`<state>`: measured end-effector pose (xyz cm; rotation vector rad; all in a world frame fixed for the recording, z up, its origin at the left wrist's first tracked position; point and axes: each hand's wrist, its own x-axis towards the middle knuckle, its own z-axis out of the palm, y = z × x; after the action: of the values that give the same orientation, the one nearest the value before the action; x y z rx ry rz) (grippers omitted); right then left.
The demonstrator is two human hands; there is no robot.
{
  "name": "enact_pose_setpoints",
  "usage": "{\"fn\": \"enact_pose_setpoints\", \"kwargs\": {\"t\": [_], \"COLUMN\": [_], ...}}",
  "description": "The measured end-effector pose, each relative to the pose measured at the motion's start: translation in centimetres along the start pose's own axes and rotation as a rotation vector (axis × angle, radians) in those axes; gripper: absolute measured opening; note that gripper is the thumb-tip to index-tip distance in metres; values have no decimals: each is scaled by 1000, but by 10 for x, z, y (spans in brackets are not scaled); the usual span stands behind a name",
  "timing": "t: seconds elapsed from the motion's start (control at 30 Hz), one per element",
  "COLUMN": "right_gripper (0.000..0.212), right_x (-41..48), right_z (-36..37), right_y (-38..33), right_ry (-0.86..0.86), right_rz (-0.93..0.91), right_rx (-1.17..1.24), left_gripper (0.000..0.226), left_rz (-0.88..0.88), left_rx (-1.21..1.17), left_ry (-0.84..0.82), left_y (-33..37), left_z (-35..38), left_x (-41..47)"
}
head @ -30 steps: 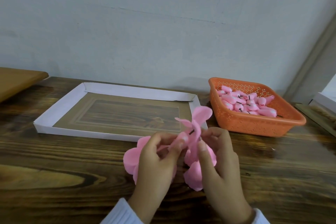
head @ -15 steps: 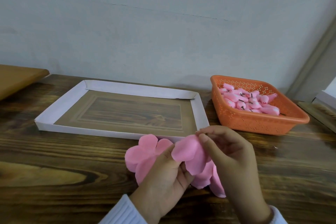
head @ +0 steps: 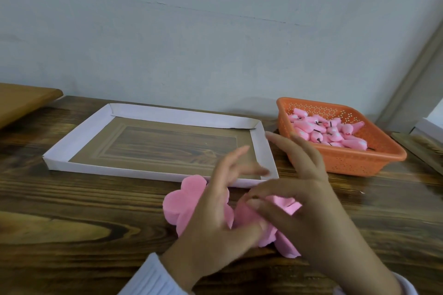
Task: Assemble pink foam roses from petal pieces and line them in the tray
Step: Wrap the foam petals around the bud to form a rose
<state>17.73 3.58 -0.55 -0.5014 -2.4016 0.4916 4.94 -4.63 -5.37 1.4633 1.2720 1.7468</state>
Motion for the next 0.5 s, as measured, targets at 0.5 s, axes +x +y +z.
{"fn": "enact_pose_setpoints", "kwargs": {"t": [0.5], "right_gripper": [14], "right_x": [2], "right_z": [5], "right_y": [10], "right_ry": [153], "right_rz": [255], "right_rx": [634], "left_gripper": [30], "left_rz": [-268], "left_rx": [59], "left_ry": [-35], "left_y": [-2], "left_z": [2], "left_x": [4]}}
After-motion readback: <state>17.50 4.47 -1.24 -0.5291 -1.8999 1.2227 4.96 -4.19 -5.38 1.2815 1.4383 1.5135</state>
